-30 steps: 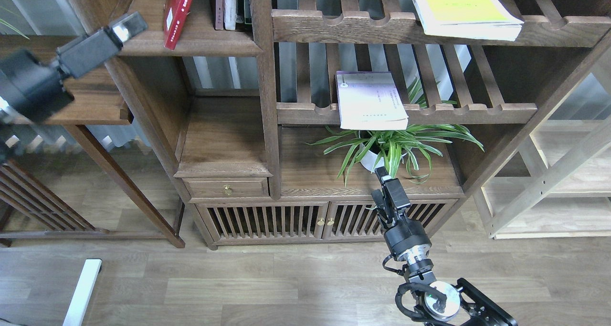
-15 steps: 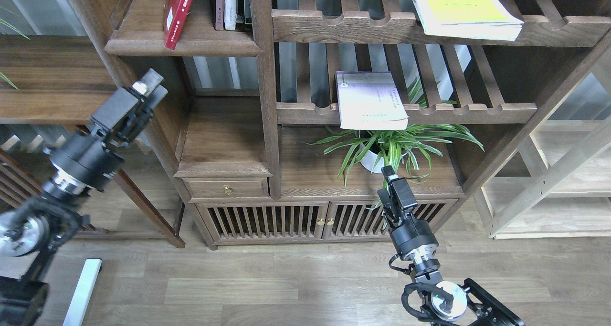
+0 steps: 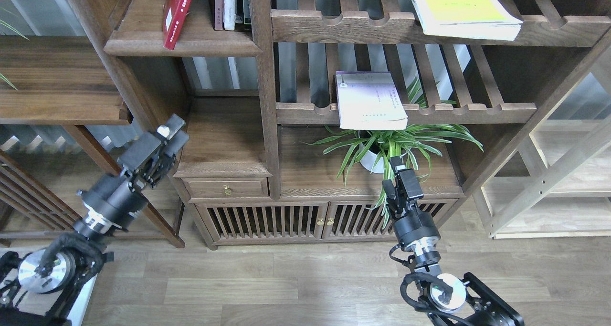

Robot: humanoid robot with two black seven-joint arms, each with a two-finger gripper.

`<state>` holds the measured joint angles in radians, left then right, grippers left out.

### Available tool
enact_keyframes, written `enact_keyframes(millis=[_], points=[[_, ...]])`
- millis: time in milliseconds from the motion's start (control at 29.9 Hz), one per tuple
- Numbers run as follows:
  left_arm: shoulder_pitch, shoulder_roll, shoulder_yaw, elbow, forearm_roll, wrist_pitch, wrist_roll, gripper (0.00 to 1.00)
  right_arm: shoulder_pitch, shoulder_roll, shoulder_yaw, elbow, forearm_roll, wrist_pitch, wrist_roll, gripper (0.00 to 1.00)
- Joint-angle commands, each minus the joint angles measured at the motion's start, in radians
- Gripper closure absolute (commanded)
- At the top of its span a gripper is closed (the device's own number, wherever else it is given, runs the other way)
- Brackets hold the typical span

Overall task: Organize books on shelf
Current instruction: 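Withdraw the left gripper down from the top shelf, then reach the right gripper up to the white book's lower edge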

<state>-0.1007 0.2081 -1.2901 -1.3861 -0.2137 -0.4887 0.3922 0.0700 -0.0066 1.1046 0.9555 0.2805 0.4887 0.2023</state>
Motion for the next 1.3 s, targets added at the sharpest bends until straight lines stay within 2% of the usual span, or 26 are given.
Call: enact_keyframes(millis=[0,301,668,1270], points=[[0.051,0.002,0.012,0.009,0.002,0.0,-0.003,0.23,0.004,0.007,-0.005,-0.001,0.0,0.0,0.0,0.01],[0.136,0.01,-0.006,0.025,0.005,0.0,-0.006,0.2,0.08,0.007,-0.06,-0.008,0.002,0.0,0.008,0.01],[0.164,0.02,-0.008,0.058,0.005,0.0,-0.006,0.2,0.14,0.007,-0.144,-0.017,0.052,0.0,-0.001,0.01],[0.17,0.022,-0.052,0.056,0.005,0.0,-0.006,0.2,0.272,0.007,-0.173,-0.195,0.059,0.0,0.005,0.01]])
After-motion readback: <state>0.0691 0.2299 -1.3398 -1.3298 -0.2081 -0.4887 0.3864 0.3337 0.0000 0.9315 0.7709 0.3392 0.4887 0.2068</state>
